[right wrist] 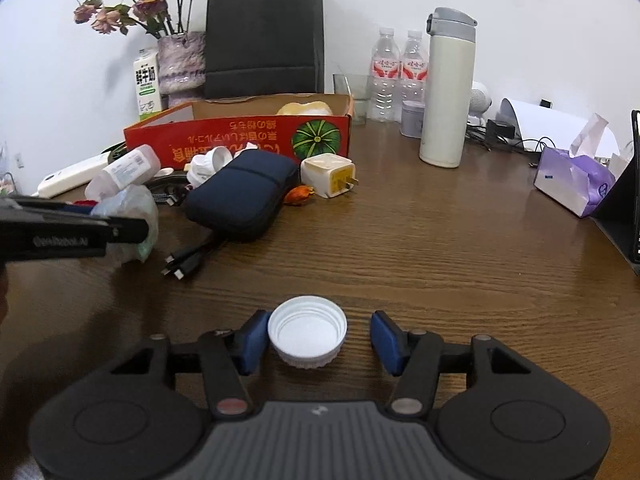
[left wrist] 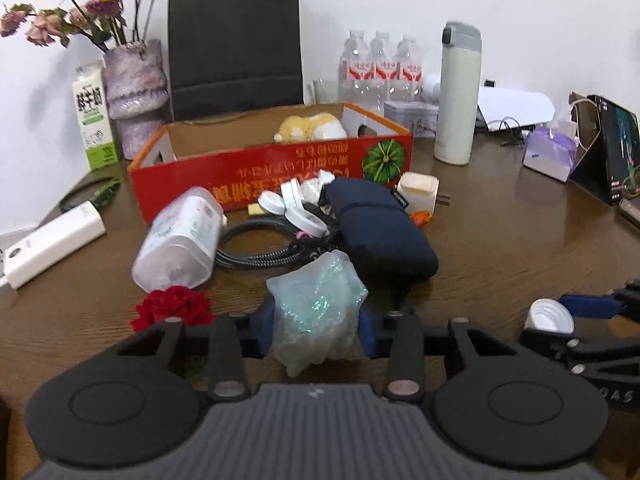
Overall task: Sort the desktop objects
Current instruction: 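Grasp the white bottle cap with the right gripper while the left gripper grasps the green plastic bag, then drop the bottle cap and green bag into the cardboard box with both grippers, then grasp the navy case with the right gripper while the left gripper grasps the cotton-bud box, then place the navy case and cotton-bud box into the cardboard box with both grippers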
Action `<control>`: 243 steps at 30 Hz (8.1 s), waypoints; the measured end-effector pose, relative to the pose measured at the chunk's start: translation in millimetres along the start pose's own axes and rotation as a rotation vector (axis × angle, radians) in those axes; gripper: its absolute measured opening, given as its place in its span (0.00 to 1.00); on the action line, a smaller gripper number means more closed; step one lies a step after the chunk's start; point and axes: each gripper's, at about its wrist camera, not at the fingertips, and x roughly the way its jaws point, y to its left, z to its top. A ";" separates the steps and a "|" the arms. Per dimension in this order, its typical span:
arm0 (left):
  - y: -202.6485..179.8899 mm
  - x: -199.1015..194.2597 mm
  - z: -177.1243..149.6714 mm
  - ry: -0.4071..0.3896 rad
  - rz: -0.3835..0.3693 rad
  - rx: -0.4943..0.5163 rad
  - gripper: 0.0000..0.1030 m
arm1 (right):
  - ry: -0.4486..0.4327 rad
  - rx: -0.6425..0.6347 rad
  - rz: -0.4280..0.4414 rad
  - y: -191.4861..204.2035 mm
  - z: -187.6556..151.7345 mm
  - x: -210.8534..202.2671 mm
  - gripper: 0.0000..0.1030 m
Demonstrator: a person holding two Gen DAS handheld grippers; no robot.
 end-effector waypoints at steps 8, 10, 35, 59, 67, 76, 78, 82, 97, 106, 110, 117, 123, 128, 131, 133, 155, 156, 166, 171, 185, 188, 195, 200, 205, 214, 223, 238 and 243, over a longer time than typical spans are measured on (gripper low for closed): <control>4.7 -46.7 6.6 -0.027 0.077 -0.084 0.39 | -0.021 0.019 0.098 0.2 -2.8 -7.2 0.38; 6.3 -62.9 4.8 -0.049 0.110 -0.105 0.39 | -0.031 0.018 0.137 1.2 -1.0 -12.3 0.37; 98.8 8.0 157.9 -0.118 0.015 -0.142 0.39 | -0.288 0.008 0.175 8.7 162.3 11.1 0.38; 178.9 271.9 217.2 0.231 0.110 -0.158 0.58 | 0.283 0.000 0.273 71.2 311.5 354.7 0.38; 177.1 216.1 241.0 0.177 0.144 -0.175 0.69 | 0.195 0.004 0.273 64.3 327.3 306.1 0.48; 148.2 106.2 218.4 0.110 0.129 -0.205 0.90 | 0.052 -0.065 0.234 56.0 310.4 181.1 0.65; 137.0 82.2 198.6 0.089 0.134 -0.208 0.96 | 0.020 -0.081 0.221 51.9 290.1 153.6 0.65; 110.4 35.9 149.6 0.037 0.140 -0.204 0.98 | -0.043 -0.073 0.184 48.2 238.6 110.8 0.75; 43.8 -60.9 -49.8 -0.051 0.148 -0.194 1.00 | -0.115 -0.058 0.137 48.3 24.9 0.2 0.80; 40.9 -82.4 -72.7 -0.093 0.155 -0.181 1.00 | -0.201 -0.033 0.148 48.6 -9.3 -28.8 0.86; 45.7 -73.8 -62.4 -0.101 0.160 -0.159 1.00 | -0.194 -0.021 0.148 47.0 -9.9 -26.6 0.86; 65.3 -24.3 -20.7 -0.103 0.131 -0.133 0.94 | -0.139 0.022 0.163 42.4 20.8 -10.4 0.84; 81.9 15.2 -3.6 -0.045 0.091 -0.160 0.88 | -0.135 0.029 0.113 42.8 70.1 38.1 0.84; 107.3 40.7 29.5 -0.043 0.046 -0.219 0.95 | -0.019 0.113 0.092 34.6 104.9 97.2 0.75; 126.6 72.9 47.9 0.036 0.026 -0.271 0.93 | 0.033 0.138 0.102 30.9 112.6 122.8 0.72; 139.3 90.7 52.8 0.102 -0.011 -0.325 0.74 | 0.034 0.114 0.094 33.8 114.1 130.8 0.70; 57.1 -55.8 -37.1 0.165 -0.037 -0.182 0.64 | -0.007 -0.097 0.065 39.9 24.5 -19.8 0.57; 53.0 -55.7 -41.9 0.172 -0.016 -0.162 0.64 | -0.002 -0.099 0.065 39.2 18.9 -24.0 0.57; 44.9 -60.2 -50.5 0.154 0.056 -0.136 0.77 | -0.026 -0.122 0.067 43.7 -7.4 -43.2 0.71; 43.6 -54.0 -53.7 0.157 0.054 -0.126 0.64 | 0.042 -0.064 0.053 38.9 -5.0 -24.0 0.70; 111.5 22.9 160.3 0.019 -0.050 -0.142 0.64 | -0.144 0.003 0.230 31.6 167.5 15.2 0.59; 137.9 111.2 202.5 0.195 -0.024 -0.182 0.64 | -0.028 0.023 0.248 38.6 250.6 91.3 0.59; 172.2 231.9 204.5 0.421 0.100 -0.174 0.65 | 0.388 -0.019 0.154 66.4 309.5 263.6 0.59; 194.0 240.2 201.5 0.377 0.098 -0.207 0.69 | 0.452 0.055 0.159 68.9 295.5 310.5 0.61; 207.5 221.0 217.2 0.321 0.049 -0.264 0.74 | 0.384 0.089 0.209 64.9 295.2 307.3 0.64; 193.7 157.0 234.1 0.264 0.071 -0.261 0.81 | 0.188 0.059 0.156 39.2 328.4 204.4 0.74; 134.7 54.3 165.7 0.109 0.085 -0.176 0.97 | 0.038 -0.003 0.073 31.8 247.2 113.2 0.78; 56.7 -50.5 -40.9 -0.038 0.104 -0.140 1.00 | -0.054 -0.030 0.069 45.8 36.8 11.1 0.81; 46.4 -59.5 -59.7 -0.064 0.158 -0.104 1.00 | -0.102 -0.013 0.096 53.3 14.0 -8.9 0.86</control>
